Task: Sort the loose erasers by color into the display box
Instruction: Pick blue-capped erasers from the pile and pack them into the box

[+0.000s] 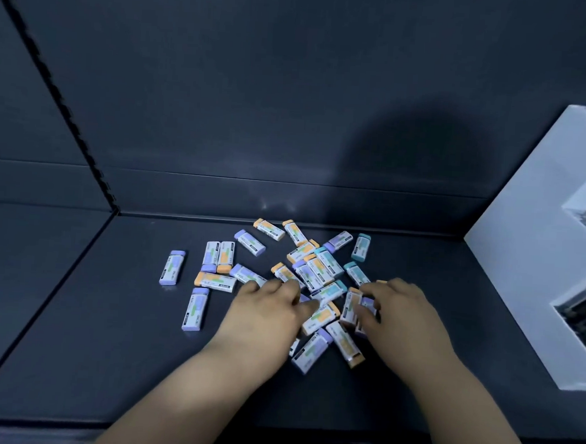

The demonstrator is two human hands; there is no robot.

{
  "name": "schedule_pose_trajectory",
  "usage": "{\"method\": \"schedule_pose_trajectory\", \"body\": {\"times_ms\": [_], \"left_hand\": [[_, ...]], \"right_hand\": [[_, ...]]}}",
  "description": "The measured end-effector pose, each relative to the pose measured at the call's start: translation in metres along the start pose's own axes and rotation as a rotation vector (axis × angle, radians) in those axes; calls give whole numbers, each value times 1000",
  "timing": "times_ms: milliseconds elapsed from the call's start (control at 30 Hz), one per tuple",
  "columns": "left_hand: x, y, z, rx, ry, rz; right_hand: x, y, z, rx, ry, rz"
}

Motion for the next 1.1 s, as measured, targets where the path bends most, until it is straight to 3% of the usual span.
{"method": "schedule_pose_trajectory", "body": {"times_ms": [300,633,767,967,1100], "left_hand": [[6,-29,0,-123,-70,27],[4,-77,-14,-216,-103,172],[4,-93,-19,-331,-81,227],[11,-106,-23,-517,-150,221],[11,-106,-22,-534,-177,207]], "right_hand": [[19,-29,-7,-11,42,-20],[23,-69,-9,-277,167,-163],[18,-79,-8,-379,217,-188],[12,-87,-7,-422,201,-217],[12,-89,-6,-438,195,-221]]}}
Point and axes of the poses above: each hand's wrist, its own y-axis away from the middle knuckle, its own z-axis out of the palm, x = y × z, the point moved 2 cm from there along -y, towards the middle knuckle, and after that the axes turned 3 degrees about y, right-handed, at the moved point
